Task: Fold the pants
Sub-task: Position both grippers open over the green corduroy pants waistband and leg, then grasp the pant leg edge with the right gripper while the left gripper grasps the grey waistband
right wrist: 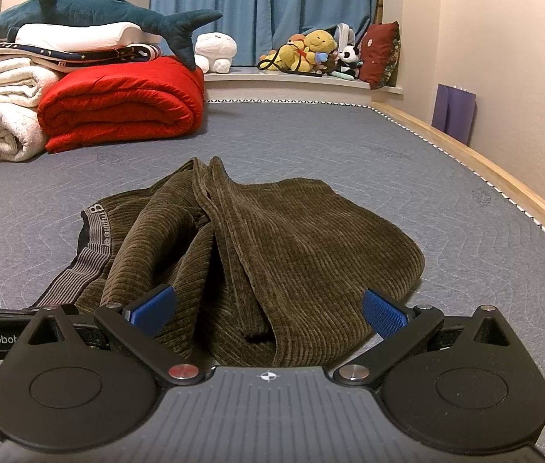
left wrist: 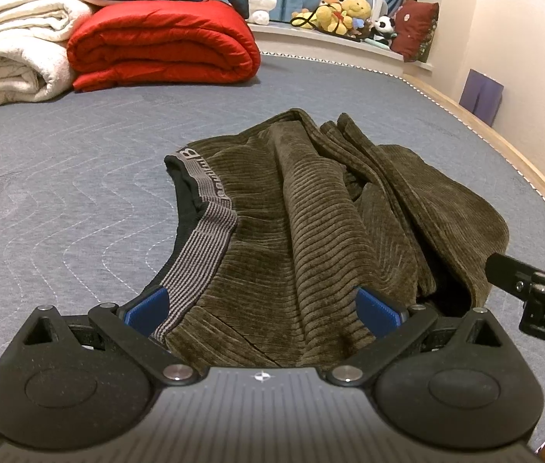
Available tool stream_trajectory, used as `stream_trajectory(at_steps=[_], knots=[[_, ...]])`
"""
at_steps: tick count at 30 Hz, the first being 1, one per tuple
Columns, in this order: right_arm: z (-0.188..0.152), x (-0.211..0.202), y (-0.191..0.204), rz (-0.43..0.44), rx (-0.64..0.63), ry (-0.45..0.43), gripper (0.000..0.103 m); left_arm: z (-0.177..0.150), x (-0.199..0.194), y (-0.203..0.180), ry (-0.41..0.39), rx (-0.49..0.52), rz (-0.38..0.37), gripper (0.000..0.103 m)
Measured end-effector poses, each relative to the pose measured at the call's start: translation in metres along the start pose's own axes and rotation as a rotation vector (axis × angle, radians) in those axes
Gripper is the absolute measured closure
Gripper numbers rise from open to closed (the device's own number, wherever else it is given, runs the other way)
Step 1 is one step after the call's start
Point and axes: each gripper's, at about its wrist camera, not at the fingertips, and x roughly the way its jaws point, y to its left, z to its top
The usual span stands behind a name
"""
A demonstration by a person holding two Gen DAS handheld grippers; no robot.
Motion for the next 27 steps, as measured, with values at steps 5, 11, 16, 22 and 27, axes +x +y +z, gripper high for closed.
stream_trajectory(at_steps=[5,11,16,22,27], knots=[[-0.001,0.0,0.002,0.0,0.003,-0.005,0.001,0.001,-0.002,0.0,-0.002,-0.004,-0.021,0.0],[-0.001,-0.001,0.004,0.006,0.002,-0.007,0.001,0.004,-0.004,-0.003,-0.002,-0.008,-0.049,0.0],[-0.002,-0.004,0.006,0.011,-0.017,-0.037,0.001,0.007,-0.005,-0.001,-0.003,-0.021,-0.048,0.0],[-0.001,-0.009,0.006,0.024,-0.021,-0.079,0.001,0.008,-0.009,0.003,-0.039,-0.031,-0.066,0.0],[0.0,-0.014,0.006,0.008,-0.014,-0.138,0.001,0.008,-0.016,0.003,-0.119,-0.026,-0.042,0.0]])
